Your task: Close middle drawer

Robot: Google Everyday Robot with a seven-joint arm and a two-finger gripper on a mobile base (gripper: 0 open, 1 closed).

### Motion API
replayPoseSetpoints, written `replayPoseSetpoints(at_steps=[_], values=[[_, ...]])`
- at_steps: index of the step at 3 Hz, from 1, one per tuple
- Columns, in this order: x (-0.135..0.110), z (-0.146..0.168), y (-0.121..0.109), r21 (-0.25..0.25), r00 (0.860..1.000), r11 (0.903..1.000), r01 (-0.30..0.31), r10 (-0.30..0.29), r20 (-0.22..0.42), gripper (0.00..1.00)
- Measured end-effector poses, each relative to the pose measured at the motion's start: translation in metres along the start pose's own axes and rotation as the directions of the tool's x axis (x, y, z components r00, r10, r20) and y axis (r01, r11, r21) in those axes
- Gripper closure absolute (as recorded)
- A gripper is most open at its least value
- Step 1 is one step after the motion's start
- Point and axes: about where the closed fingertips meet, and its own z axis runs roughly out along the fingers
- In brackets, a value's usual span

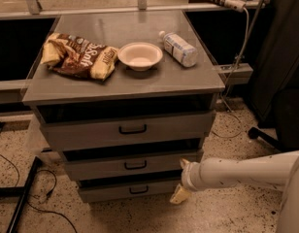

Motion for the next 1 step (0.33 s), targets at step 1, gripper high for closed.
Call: replayPoseSetpoints(at_steps=[1], values=[[0.0000, 0.0000, 0.0000, 0.000, 1.000, 1.0000, 0.000, 0.000, 0.000, 0.00]])
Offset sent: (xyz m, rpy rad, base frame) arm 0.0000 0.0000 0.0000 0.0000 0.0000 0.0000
